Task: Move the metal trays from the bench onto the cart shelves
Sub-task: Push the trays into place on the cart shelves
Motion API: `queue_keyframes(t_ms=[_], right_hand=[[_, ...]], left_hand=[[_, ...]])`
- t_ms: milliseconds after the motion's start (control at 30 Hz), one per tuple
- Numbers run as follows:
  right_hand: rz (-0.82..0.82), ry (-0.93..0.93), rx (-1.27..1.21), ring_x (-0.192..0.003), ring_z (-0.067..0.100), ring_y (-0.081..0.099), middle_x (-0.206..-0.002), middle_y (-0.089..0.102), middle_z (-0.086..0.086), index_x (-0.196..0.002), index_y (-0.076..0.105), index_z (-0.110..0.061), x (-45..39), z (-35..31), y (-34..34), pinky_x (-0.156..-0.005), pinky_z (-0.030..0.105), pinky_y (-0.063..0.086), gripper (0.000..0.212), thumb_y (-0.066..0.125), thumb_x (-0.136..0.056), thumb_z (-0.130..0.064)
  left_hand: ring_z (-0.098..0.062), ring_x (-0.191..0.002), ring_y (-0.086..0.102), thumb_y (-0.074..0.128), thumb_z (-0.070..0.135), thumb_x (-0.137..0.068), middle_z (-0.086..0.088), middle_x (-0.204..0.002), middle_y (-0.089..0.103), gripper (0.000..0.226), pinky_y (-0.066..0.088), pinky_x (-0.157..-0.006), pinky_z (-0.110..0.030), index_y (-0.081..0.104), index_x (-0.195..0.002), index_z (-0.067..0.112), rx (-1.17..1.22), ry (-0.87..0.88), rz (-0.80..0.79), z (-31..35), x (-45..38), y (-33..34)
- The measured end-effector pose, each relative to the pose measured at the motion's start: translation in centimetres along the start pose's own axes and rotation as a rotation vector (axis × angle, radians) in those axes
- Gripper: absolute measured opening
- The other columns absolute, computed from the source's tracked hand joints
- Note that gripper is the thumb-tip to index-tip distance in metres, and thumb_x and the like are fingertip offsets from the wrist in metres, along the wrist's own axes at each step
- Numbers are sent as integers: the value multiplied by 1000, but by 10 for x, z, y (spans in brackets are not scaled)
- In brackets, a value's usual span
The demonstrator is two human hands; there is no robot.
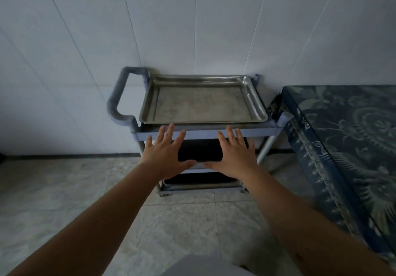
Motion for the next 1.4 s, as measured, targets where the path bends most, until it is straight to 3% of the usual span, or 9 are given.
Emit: queue_keyframes(t_ms=[267, 467, 700, 767, 833, 900, 1033, 1267, 1400], right_hand=[[-83, 2, 31, -148, 24, -18, -162, -20, -1, -151, -8, -34, -34, 2, 5, -114, 62, 3, 123, 39, -55, -95], [-164, -11, 50, -148, 26, -17, -161, -24, 1, -152, -8, -32, -108, 29, 13, -114, 61, 7, 119, 56, -65, -84], [-211, -70, 74, -150, 28, 1, -164, -4, 6, -154, 2, -24, -205, 67, 39, -115, 56, 16, 109, 67, -76, -63], [-252, -111, 115, -147, 30, 16, -162, 14, 9, -154, 9, -21, -224, 74, 49, -113, 55, 21, 104, 68, -77, -60], [-233, -177, 142, -127, 31, 46, -142, 47, 11, -146, 30, -18, -237, 79, 56, -102, 49, 38, 89, 70, -76, -56], [-209, -256, 141, -100, 26, 58, -117, 60, 7, -127, 47, -17, -245, 82, 62, -82, 38, 47, 66, 72, -76, -51], [-210, -345, 132, -84, 22, 55, -101, 59, 6, -106, 53, -14, -250, 86, 67, -66, 32, 41, 45, 73, -79, -45], [-125, -328, 181, -76, 18, 52, -88, 57, 2, -93, 55, -15, -231, 77, 70, -59, 30, 36, 10, 63, -89, -20], [-124, -287, 269, -57, 16, 53, -65, 57, 0, -73, 59, -16, -219, 74, 70, -47, 25, 31, 16, 74, -75, -12]], left_hand=[[-29, -148, -26, 19, 95, -68, -8, -164, -22, 112, -5, -118, -55, -8, -156, 33, -8, 40, -45, -21, -39, 14], [-30, -152, -17, 35, 89, -76, -7, -166, -17, 110, 2, -121, -55, -7, -157, 29, 16, 38, -110, -12, -116, 19], [-29, -153, -11, 48, 82, -78, -8, -167, -13, 112, -1, -120, -58, -8, -158, 26, -22, 36, -264, -3, -208, 51], [-30, -153, -10, 50, 79, -80, -9, -167, -11, 111, 0, -120, -59, -6, -158, 25, -62, 28, -324, -7, -225, 65], [-32, -153, -5, 54, 71, -85, -11, -167, -7, 103, 4, -120, -59, 0, -158, 23, -87, 24, -360, -8, -237, 78], [-34, -151, 10, 60, 59, -88, -12, -165, 12, 87, 15, -119, -58, 18, -154, 22, -56, 23, -324, -7, -246, 87], [-28, -126, 46, 67, 51, -85, -5, -139, 49, 56, 38, -104, -47, 45, -129, 23, -4, 37, -223, -5, -252, 98], [-24, -107, 57, 66, 45, -88, 0, -112, 60, 32, 43, -84, -40, 56, -108, 23, 3, -29, -142, -2, -241, 109], [-26, -94, 61, 66, 35, -90, -3, -97, 63, 21, 43, -73, -35, 59, -100, 18, 9, -29, -65, 5, -231, 115]])
Point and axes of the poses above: each hand's wrist, its own x-axis away from the middle knuckle, its own y-axis out of the palm, z = x × y, the point moved 2 cm from there along -x, towards the middle knuckle
